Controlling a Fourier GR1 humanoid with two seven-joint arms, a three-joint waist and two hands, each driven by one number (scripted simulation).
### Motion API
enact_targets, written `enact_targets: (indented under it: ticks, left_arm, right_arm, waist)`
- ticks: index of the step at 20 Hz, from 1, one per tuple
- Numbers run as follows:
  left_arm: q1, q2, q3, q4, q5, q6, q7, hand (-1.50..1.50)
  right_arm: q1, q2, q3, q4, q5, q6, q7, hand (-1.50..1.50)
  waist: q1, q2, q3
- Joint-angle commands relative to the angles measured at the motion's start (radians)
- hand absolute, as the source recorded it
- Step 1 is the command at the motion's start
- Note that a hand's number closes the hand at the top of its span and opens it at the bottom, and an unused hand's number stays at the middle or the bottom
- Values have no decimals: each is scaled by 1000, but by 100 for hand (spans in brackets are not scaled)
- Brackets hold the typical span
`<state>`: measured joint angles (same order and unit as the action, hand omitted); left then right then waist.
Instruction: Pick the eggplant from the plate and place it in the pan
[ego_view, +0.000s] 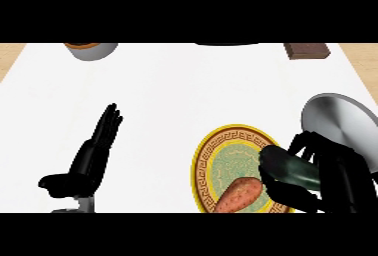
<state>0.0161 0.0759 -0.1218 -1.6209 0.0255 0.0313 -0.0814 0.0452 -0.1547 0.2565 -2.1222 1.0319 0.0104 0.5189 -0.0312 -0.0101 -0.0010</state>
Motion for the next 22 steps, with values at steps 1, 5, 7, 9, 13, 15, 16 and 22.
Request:
enact_targets:
  ticks: [1, 5, 7, 9, 13, 15, 16, 22]
  left_arm:
    - [-33, -13, -9, 32, -4, -12, -12, 0]
    - [-6, -26, -20, 3, -14, -3, -5, 0]
    - [-35, -68, -53, 23, -59, 46, -4, 0]
    - [4, -61, -60, 25, -53, 22, -32, 0]
    - [-46, -33, -16, 46, -35, 6, -12, 0]
    - [25, -45, -64, -18, -47, 3, -3, 0]
    - [-26, -21, -3, 72, -24, -20, -72, 0]
    - [-37, -43, -46, -24, -41, -1, 41, 0]
  right_arm:
    - [94, 25, -72, -101, -50, -44, 25, 150]
    - [13, 4, -258, 28, -190, -88, -60, 150]
    - [86, -27, -341, 96, -216, -180, -171, 150]
    - [-14, -54, -408, 209, -241, -190, -207, 150]
    - [-25, -132, -510, 371, -211, -308, -366, 150]
    - [-132, -152, -553, 460, -192, -345, -347, 150]
    - [-138, -159, -576, 517, -215, -383, -401, 150]
    - [-307, -210, -702, 888, -395, -507, -636, 150]
  waist:
    - [19, 9, 1]
    - [30, 10, 1]
    - [23, 11, 2]
    - [32, 11, 2]
    - [35, 13, 2]
    - [47, 12, 2]
    - [39, 14, 2]
    - [46, 13, 3]
